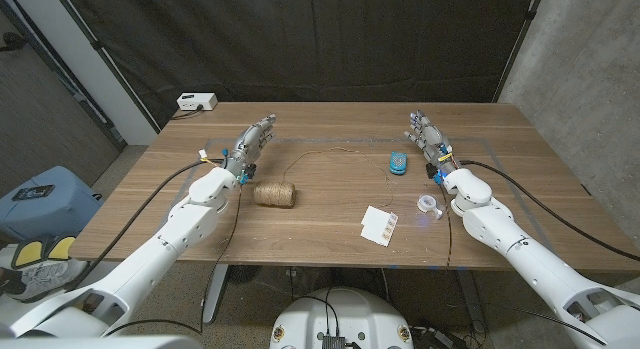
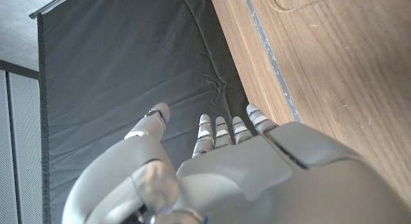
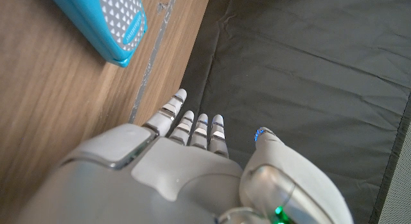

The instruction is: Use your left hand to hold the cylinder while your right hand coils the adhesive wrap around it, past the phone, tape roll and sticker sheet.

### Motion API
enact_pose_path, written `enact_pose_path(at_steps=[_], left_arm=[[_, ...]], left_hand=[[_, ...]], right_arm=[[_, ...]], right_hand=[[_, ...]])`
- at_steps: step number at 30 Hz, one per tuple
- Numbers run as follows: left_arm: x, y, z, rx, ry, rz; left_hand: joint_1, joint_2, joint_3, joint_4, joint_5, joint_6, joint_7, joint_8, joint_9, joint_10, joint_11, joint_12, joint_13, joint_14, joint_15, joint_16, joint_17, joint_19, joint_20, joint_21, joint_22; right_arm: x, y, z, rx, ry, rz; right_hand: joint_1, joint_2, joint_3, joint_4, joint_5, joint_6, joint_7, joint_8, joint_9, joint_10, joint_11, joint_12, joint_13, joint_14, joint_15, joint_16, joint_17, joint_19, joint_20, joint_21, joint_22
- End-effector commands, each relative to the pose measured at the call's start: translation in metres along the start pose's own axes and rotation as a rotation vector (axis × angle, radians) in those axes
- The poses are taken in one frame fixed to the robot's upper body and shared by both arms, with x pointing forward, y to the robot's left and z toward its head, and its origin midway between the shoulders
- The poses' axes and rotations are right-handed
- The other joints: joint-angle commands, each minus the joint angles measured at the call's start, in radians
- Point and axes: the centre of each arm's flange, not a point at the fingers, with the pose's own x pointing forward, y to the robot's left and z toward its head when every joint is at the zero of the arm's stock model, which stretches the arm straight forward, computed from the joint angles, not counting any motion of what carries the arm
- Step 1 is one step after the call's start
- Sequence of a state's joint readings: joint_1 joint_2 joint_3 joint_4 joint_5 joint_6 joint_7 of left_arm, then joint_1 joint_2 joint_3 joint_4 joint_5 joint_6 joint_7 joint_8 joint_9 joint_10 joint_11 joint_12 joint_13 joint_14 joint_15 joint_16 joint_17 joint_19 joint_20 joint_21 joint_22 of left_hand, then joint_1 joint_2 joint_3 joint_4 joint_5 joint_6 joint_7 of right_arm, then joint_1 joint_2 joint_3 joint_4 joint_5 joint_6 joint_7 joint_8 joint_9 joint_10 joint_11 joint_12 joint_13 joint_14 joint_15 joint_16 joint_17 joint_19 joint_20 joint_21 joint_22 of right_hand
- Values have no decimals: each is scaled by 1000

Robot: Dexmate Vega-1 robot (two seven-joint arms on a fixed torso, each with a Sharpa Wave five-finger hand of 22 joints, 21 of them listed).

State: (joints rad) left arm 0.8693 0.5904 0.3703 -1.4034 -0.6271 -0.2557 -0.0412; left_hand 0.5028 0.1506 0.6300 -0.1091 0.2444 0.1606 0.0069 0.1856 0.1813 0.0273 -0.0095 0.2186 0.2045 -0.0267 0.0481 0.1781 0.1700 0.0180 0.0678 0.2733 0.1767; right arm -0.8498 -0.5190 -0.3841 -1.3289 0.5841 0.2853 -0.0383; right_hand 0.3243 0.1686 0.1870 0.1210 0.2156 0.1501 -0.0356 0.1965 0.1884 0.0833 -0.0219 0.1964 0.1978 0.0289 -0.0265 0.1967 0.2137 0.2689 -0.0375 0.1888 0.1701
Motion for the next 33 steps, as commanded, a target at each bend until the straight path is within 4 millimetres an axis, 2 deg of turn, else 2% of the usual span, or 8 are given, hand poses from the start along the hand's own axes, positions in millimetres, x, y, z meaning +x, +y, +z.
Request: enact_pose_path(at_steps=[1,4,10,20,33], left_arm=[[-18,8,12,94,34,-34],[-20,11,17,122,40,-41],[-22,17,26,155,39,-60],[-21,17,42,230,34,-120],[-27,15,59,345,67,-203]], left_hand=[[30,2,10,-25,19,-2,6,4,2,10,-7,5,1,10,2,7,3,9,-4,-5,1],[50,1,19,-43,34,-7,10,3,2,19,4,8,2,17,7,9,3,13,-3,-9,1],[65,-3,24,-55,49,-19,17,-1,2,17,8,7,2,13,16,6,3,17,4,-12,1],[82,-9,29,-64,68,-30,22,-2,1,2,16,1,4,6,20,4,4,11,8,-21,1],[123,-27,39,-76,101,-33,43,2,2,26,30,13,10,41,22,15,6,34,12,-24,2]], right_arm=[[-2,4,1,-11,-7,-4],[-2,5,2,-15,-11,-5],[0,9,3,-21,-16,-1],[0,9,5,-32,-23,-9],[2,7,11,-44,-45,-14]], right_hand=[[11,-4,8,-1,2,8,-1,3,5,5,-5,3,5,-7,-4,5,0,2,-4,4,3],[12,-5,9,-2,2,7,-1,2,5,2,-4,2,5,-7,-5,4,0,2,-3,4,3],[15,-6,11,-5,1,6,-1,2,5,1,-3,2,5,-7,-5,4,-1,1,-3,4,3],[17,-8,15,-8,0,4,-1,1,5,-4,4,0,5,-10,-4,3,-2,0,-2,4,3],[17,-11,18,-11,-2,2,0,1,5,-6,2,1,5,-11,-4,3,-3,-1,1,4,3]])
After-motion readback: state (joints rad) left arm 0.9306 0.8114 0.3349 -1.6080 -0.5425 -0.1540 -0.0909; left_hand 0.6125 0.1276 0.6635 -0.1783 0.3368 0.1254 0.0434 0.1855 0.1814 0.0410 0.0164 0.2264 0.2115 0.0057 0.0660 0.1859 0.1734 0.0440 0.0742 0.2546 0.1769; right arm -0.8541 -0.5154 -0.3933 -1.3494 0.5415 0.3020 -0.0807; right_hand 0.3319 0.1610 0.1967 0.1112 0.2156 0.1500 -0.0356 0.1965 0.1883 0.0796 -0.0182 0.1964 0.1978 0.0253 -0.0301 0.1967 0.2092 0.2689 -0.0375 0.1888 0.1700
